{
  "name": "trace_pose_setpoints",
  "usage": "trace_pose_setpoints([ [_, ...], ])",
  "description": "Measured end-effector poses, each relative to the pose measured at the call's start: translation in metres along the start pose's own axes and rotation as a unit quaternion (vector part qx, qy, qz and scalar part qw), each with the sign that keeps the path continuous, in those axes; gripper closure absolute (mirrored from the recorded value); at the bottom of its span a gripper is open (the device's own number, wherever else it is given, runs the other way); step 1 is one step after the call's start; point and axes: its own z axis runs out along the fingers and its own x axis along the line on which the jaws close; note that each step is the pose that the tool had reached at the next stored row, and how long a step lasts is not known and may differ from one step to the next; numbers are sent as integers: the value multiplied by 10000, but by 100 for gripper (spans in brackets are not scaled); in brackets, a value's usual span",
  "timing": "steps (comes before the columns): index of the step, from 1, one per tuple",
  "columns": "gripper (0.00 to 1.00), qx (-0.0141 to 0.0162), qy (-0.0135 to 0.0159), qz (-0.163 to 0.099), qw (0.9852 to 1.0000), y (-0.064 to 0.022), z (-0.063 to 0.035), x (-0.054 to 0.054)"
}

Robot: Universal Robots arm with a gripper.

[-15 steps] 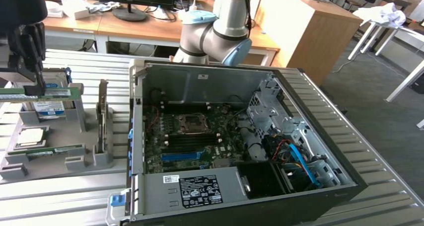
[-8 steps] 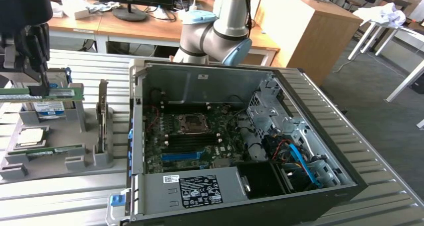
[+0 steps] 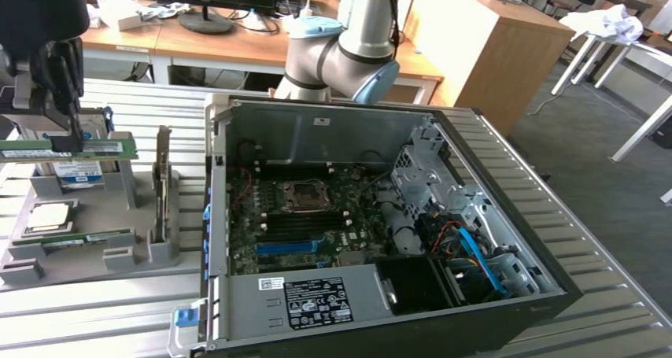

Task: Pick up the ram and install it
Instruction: 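Pick up the ram and move it above insertion slot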

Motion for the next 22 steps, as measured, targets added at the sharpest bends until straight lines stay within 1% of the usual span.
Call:
trace_pose_setpoints([
  [22, 87, 0, 10, 0, 10000, -105, -3, 6],
])
